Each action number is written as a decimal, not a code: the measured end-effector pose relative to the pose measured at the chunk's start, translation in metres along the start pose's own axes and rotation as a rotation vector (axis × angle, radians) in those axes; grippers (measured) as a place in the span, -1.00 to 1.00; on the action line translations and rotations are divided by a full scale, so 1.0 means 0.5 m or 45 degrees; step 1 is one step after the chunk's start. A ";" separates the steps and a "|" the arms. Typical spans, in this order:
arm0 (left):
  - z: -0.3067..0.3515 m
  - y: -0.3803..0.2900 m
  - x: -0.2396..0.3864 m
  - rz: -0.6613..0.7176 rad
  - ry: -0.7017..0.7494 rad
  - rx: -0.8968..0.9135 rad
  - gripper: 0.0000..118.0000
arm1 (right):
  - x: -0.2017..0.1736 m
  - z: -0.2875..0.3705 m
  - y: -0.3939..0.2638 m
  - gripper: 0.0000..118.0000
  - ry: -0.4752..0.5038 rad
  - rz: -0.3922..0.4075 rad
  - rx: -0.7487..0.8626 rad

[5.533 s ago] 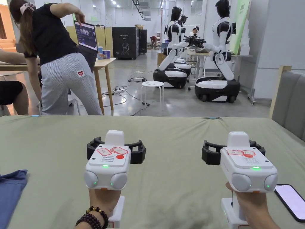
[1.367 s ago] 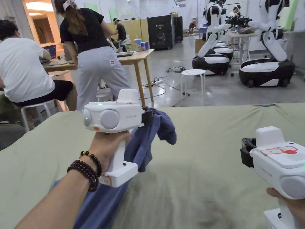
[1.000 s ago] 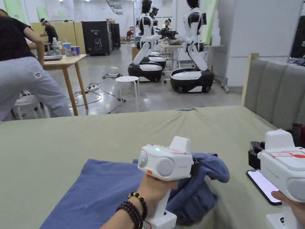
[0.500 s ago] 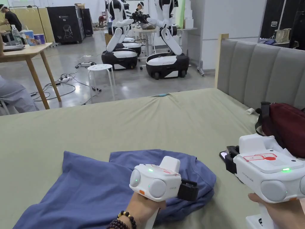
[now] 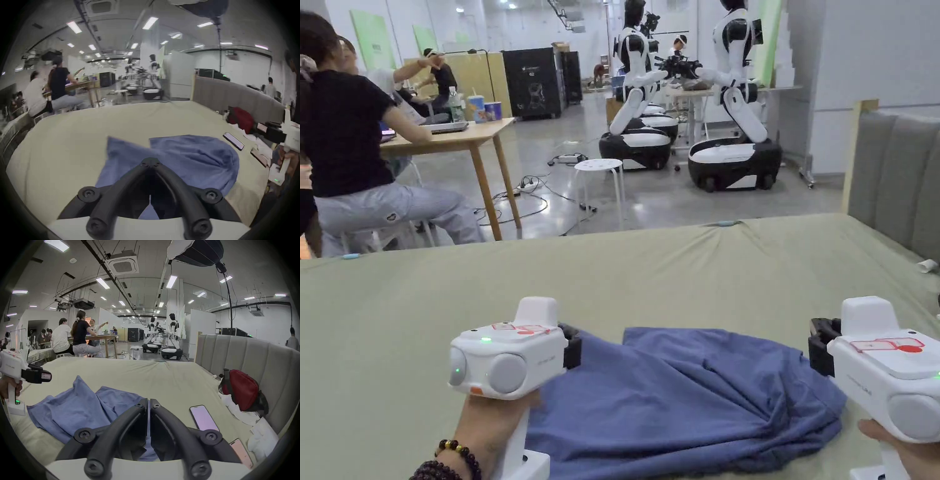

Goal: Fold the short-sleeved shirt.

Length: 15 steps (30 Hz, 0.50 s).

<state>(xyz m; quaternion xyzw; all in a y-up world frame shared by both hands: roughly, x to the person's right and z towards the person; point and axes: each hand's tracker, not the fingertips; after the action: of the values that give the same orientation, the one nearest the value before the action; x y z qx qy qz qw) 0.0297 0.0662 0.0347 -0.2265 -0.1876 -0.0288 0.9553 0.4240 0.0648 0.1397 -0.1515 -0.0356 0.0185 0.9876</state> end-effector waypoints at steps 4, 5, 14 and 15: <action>0.022 0.009 -0.045 0.020 0.029 -0.006 -1.00 | -0.030 -0.013 0.004 -0.93 0.032 -0.004 -0.015; 0.019 0.014 -0.050 0.020 0.032 -0.007 -1.00 | -0.032 -0.017 0.005 -0.93 0.040 -0.004 -0.019; -0.200 0.111 -0.119 0.098 0.194 -0.222 0.76 | -0.048 -0.049 -0.015 -0.93 0.101 0.072 -0.037; -0.238 0.116 -0.129 0.085 0.210 -0.227 0.75 | -0.047 -0.055 -0.020 -0.93 0.107 0.078 -0.041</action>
<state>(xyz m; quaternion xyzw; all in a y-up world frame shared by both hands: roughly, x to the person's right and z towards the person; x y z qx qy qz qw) 0.0191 0.0632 -0.1121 -0.3134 -0.0976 -0.0321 0.9440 0.4030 0.0458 0.1148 -0.1690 0.0102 0.0420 0.9847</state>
